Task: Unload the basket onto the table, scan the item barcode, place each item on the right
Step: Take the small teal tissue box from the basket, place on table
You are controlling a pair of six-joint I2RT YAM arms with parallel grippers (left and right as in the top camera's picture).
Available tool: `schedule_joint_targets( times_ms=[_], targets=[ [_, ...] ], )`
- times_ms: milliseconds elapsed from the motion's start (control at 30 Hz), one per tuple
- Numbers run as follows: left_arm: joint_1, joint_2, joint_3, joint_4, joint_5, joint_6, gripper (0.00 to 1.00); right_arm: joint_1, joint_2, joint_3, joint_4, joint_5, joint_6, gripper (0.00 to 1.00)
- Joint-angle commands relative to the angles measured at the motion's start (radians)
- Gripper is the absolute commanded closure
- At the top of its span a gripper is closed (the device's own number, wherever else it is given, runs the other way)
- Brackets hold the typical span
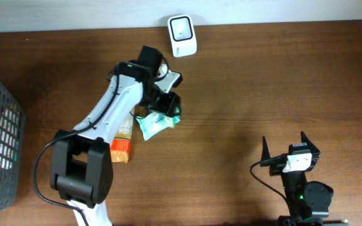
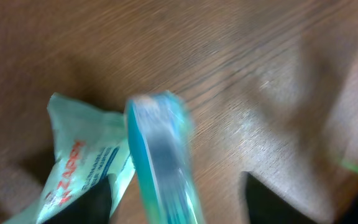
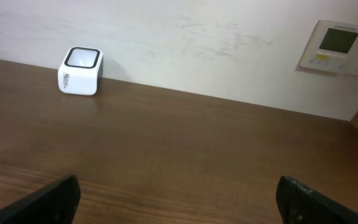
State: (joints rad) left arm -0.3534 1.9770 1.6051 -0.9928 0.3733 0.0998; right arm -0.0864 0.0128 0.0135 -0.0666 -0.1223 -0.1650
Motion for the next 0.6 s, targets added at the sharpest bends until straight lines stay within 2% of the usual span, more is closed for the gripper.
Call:
schedule_joint_targets(
  times_ms=[0, 100, 200, 267, 333, 400, 567],
  targets=[
    [-0.008, 0.007, 0.010, 0.036, -0.026, 0.000, 0.21, -0.006, -0.006, -0.008, 0.000, -0.005, 0.001, 0.01],
    [0.072, -0.030, 0.189, -0.050, -0.126, -0.003, 0.20, -0.006, -0.006, -0.008, 0.000, -0.005, 0.001, 0.01],
    [0.222, -0.109, 0.433, -0.156, -0.250, -0.014, 0.18, -0.006, -0.006, -0.008, 0.000, -0.005, 0.001, 0.01],
    [0.335, -0.167, 0.537, -0.187, -0.335, -0.062, 0.18, -0.006, -0.006, -0.008, 0.000, -0.005, 0.001, 0.01],
    [0.490, -0.235, 0.572, -0.190, -0.402, -0.126, 0.18, -0.006, -0.006, -0.008, 0.000, -0.005, 0.001, 0.01],
    [0.671, -0.273, 0.571, -0.195, -0.453, -0.198, 0.13, -0.006, -0.006, -0.008, 0.000, -0.005, 0.001, 0.01],
    [1.022, -0.253, 0.530, -0.198, -0.449, -0.211, 0.12, -0.006, -0.006, -0.008, 0.000, -0.005, 0.001, 0.01]
  ],
)
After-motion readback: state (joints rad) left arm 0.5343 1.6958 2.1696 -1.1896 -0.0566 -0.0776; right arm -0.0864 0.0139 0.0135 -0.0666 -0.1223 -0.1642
